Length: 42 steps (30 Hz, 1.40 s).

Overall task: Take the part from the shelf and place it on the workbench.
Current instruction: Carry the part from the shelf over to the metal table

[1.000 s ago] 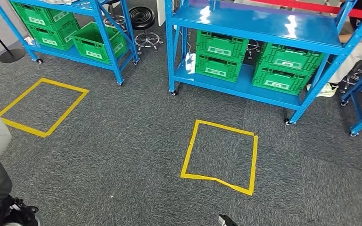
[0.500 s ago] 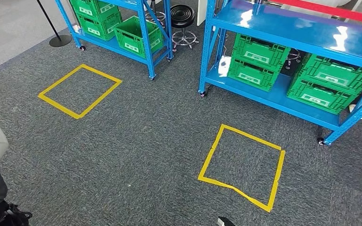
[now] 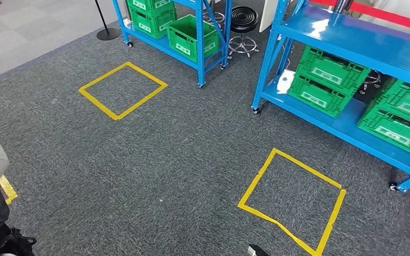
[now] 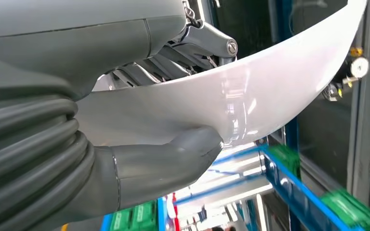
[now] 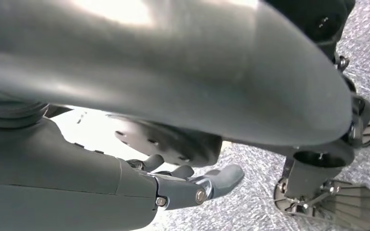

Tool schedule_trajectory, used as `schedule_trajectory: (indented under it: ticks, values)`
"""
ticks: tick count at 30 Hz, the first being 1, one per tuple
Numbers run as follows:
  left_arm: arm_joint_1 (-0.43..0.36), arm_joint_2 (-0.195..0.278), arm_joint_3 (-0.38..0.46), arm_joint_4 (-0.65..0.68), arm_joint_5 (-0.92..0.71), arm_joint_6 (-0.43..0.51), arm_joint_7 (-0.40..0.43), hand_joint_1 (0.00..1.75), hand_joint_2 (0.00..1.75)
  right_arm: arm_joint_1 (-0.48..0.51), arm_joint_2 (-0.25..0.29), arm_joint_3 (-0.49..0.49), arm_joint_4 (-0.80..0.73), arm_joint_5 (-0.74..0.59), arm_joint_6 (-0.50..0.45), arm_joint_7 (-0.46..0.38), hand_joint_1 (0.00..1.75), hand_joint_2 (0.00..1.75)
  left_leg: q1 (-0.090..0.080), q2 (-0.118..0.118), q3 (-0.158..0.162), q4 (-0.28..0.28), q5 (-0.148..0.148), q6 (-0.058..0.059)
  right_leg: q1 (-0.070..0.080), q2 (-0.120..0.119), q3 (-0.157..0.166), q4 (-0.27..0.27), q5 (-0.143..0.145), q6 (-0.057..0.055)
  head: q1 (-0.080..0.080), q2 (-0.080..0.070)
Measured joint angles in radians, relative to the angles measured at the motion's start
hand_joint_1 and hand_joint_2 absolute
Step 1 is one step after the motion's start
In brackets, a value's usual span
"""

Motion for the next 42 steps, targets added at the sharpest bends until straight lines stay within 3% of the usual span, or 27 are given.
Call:
schedule_trajectory:
  ticks: [1, 3, 5, 7, 8, 9, 10, 12, 14, 16, 17, 19, 20, 21, 23, 24, 27, 29, 33, 35, 36, 37, 39, 40, 42]
  values:
    - [-0.003, 0.000, 0.000, 0.004, 0.000, 0.000, -0.001, 1.75, 1.75, -0.002, 0.000, 0.000, 0.000, 0.000, -0.001, 0.003, 0.00, 0.00, 0.000, -0.014, -0.001, -0.002, 0.003, 0.006, -0.002, -0.006, 0.002, 0.000, -0.002, 0.006, 0.000, 0.000]
    - [-0.011, 0.000, 0.000, 0.010, 0.001, 0.002, -0.003, 1.75, 1.75, -0.006, 0.000, 0.000, 0.000, 0.000, -0.003, 0.016, 0.00, 0.00, 0.003, -0.040, -0.001, -0.007, 0.009, 0.018, -0.008, 0.030, -0.007, 0.031, -0.024, 0.018, 0.002, 0.000]
    - [-0.021, 0.000, -0.001, 0.016, 0.001, 0.003, -0.004, 1.75, 1.75, -0.005, 0.000, 0.001, 0.000, 0.000, -0.003, 0.021, 0.00, 0.00, 0.006, -0.064, -0.003, -0.009, 0.013, 0.026, -0.012, 0.098, -0.055, 0.134, -0.080, 0.025, 0.006, 0.000]
    - [-0.024, -0.002, -0.001, 0.022, 0.002, 0.004, -0.004, 1.75, 1.75, 0.000, 0.000, 0.002, 0.000, 0.001, -0.003, 0.018, 0.00, 0.00, 0.005, -0.094, -0.007, -0.007, 0.014, 0.029, -0.013, 0.128, -0.116, 0.251, -0.123, 0.027, 0.008, 0.000]
    - [-0.023, -0.003, -0.001, 0.024, 0.002, 0.004, -0.005, 1.75, 1.75, 0.001, 0.000, 0.003, 0.000, 0.002, -0.003, 0.017, 0.00, 0.00, 0.004, -0.110, -0.008, -0.006, 0.015, 0.029, -0.013, 0.134, -0.130, 0.272, -0.120, 0.026, 0.008, 0.000]
    - [-0.023, -0.004, -0.001, 0.026, 0.002, 0.006, -0.005, 1.75, 1.75, 0.002, 0.000, 0.003, 0.000, 0.002, -0.003, 0.018, 0.00, 0.00, 0.004, -0.125, -0.008, -0.004, 0.015, 0.029, -0.013, 0.137, -0.126, 0.254, -0.097, 0.024, 0.008, 0.000]
    - [-0.022, -0.004, -0.001, 0.027, 0.002, 0.008, -0.006, 1.75, 1.75, 0.002, 0.000, 0.003, 0.000, 0.003, -0.004, 0.018, 0.00, 0.00, 0.005, -0.140, -0.008, -0.002, 0.015, 0.028, -0.013, 0.145, -0.103, 0.201, -0.061, 0.021, 0.008, 0.000]
    - [-0.022, -0.005, -0.002, 0.028, 0.002, 0.010, -0.006, 1.75, 1.75, 0.000, -0.001, 0.003, 0.000, 0.003, -0.004, 0.017, 0.00, 0.00, 0.005, -0.167, -0.010, 0.001, 0.015, 0.022, -0.015, 0.189, -0.047, 0.072, -0.003, 0.015, 0.008, 0.000]
    - [-0.023, -0.006, -0.002, 0.028, 0.002, 0.011, -0.007, 1.75, 1.75, -0.001, -0.001, 0.003, 0.000, 0.003, -0.005, 0.015, 0.00, 0.00, 0.006, -0.190, -0.016, 0.001, 0.019, 0.009, -0.015, 0.215, -0.022, 0.012, 0.013, 0.010, 0.008, 0.000]
    - [-0.022, -0.006, -0.002, 0.029, 0.002, 0.011, -0.010, 1.75, 1.75, -0.004, -0.001, 0.004, 0.000, 0.003, -0.007, 0.018, 0.00, 0.00, 0.008, -0.211, -0.022, -0.005, 0.025, -0.007, -0.012, 0.194, -0.020, 0.006, 0.016, 0.002, 0.007, 0.000]
    - [-0.021, -0.005, -0.002, 0.030, 0.002, 0.012, -0.012, 1.75, 1.75, -0.006, -0.001, 0.004, 0.000, 0.003, -0.007, 0.021, 0.00, 0.00, 0.008, -0.204, -0.026, -0.003, 0.024, -0.012, -0.012, 0.182, -0.018, 0.002, 0.019, -0.005, 0.007, 0.000]
    - [-0.022, -0.003, -0.001, 0.032, 0.003, 0.013, -0.015, 1.75, 1.75, -0.008, -0.001, 0.004, 0.000, 0.004, -0.007, 0.022, 0.00, 0.00, 0.006, -0.150, -0.053, 0.048, -0.009, -0.019, -0.014, 0.155, -0.015, -0.007, 0.023, -0.019, 0.004, 0.000]
    - [-0.023, -0.003, 0.000, 0.033, 0.004, 0.013, -0.017, 1.75, 1.75, -0.008, -0.001, 0.004, 0.000, 0.005, -0.007, 0.020, 0.00, 0.00, 0.005, -0.113, -0.078, 0.104, -0.040, -0.022, -0.013, 0.142, -0.015, -0.009, 0.024, -0.023, 0.003, 0.000]
    - [-0.023, -0.002, 0.000, 0.035, 0.004, 0.013, -0.018, 1.75, 1.75, -0.006, -0.001, 0.004, 0.000, 0.006, -0.007, 0.018, 0.00, 0.00, 0.005, -0.090, -0.109, 0.171, -0.073, -0.025, -0.011, 0.127, -0.015, -0.009, 0.022, -0.026, 0.002, 0.000]
    - [-0.020, -0.003, 0.000, 0.039, 0.006, 0.013, -0.021, 1.75, 1.75, -0.003, -0.001, 0.004, 0.000, 0.007, -0.006, 0.017, 0.00, 0.00, 0.007, -0.075, -0.151, 0.264, -0.102, -0.030, -0.010, 0.096, -0.015, -0.009, 0.020, -0.028, 0.002, 0.000]
    - [-0.019, -0.003, 0.000, 0.041, 0.007, 0.013, -0.021, 1.75, 1.75, -0.002, -0.001, 0.005, 0.000, 0.007, -0.006, 0.018, 0.00, 0.00, 0.008, -0.071, -0.146, 0.260, -0.090, -0.031, -0.010, 0.081, -0.014, -0.008, 0.020, -0.028, 0.002, 0.000]
    - [-0.020, -0.003, 0.000, 0.042, 0.007, 0.014, -0.021, 1.75, 1.75, -0.005, -0.001, 0.005, 0.000, 0.008, -0.006, 0.018, 0.00, 0.00, 0.009, -0.030, -0.051, 0.091, -0.004, -0.031, -0.010, 0.046, -0.010, -0.005, 0.014, -0.021, 0.002, 0.000]
    - [-0.022, -0.003, 0.000, 0.042, 0.007, 0.014, -0.021, 1.75, 1.75, -0.006, 0.000, 0.005, 0.000, 0.008, -0.006, 0.018, 0.00, 0.00, 0.009, -0.007, -0.018, 0.033, 0.018, -0.030, -0.010, 0.039, -0.008, -0.003, 0.012, -0.018, 0.001, 0.000]
    - [-0.022, -0.003, 0.000, 0.042, 0.007, 0.014, -0.021, 1.75, 1.75, -0.006, 0.000, 0.005, 0.000, 0.008, -0.006, 0.018, 0.00, 0.00, 0.009, -0.004, -0.016, 0.029, 0.018, -0.030, -0.010, 0.038, -0.008, -0.003, 0.011, -0.018, 0.001, 0.000]
    - [-0.026, -0.003, 0.000, 0.045, 0.007, 0.013, -0.022, 1.75, 1.75, -0.008, -0.001, 0.005, 0.000, 0.007, -0.005, 0.018, 0.00, 0.00, 0.003, -0.008, -0.010, 0.012, 0.013, -0.014, -0.006, 0.020, -0.004, -0.002, 0.007, -0.008, 0.003, 0.000]
    - [-0.033, -0.003, 0.000, 0.048, 0.009, 0.012, -0.022, 1.75, 1.75, -0.009, -0.001, 0.005, 0.000, 0.007, -0.004, 0.021, 0.00, 0.00, 0.002, -0.026, -0.007, 0.003, 0.014, 0.001, -0.006, 0.042, -0.018, 0.037, -0.019, 0.004, 0.006, 0.000]
    - [-0.039, -0.005, 0.000, 0.053, 0.012, 0.011, -0.022, 1.75, 1.75, -0.009, -0.001, 0.006, 0.000, 0.006, -0.004, 0.025, 0.00, 0.00, 0.001, -0.054, -0.007, -0.004, 0.014, 0.016, -0.007, 0.067, -0.055, 0.115, -0.054, 0.016, 0.009, 0.000]
    - [-0.049, -0.007, -0.001, 0.063, 0.017, 0.009, -0.022, 1.75, 1.75, -0.008, -0.001, 0.006, 0.000, 0.005, -0.005, 0.035, 0.00, 0.00, 0.006, -0.112, -0.008, -0.006, 0.020, 0.030, -0.012, 0.135, -0.124, 0.245, -0.096, 0.028, 0.012, 0.000]
    - [-0.050, -0.008, -0.001, 0.067, 0.019, 0.008, -0.022, 1.75, 1.75, -0.007, -0.001, 0.006, 0.000, 0.004, -0.006, 0.037, 0.00, 0.00, 0.005, -0.132, -0.009, -0.004, 0.021, 0.030, -0.013, 0.140, -0.129, 0.243, -0.078, 0.026, 0.012, 0.000]
    - [-0.051, -0.008, -0.001, 0.069, 0.020, 0.008, -0.022, 1.75, 1.75, -0.009, -0.001, 0.006, 0.000, 0.004, -0.007, 0.038, 0.00, 0.00, 0.006, -0.159, -0.010, -0.001, 0.022, 0.026, -0.015, 0.166, -0.072, 0.113, -0.011, 0.020, 0.012, 0.000]
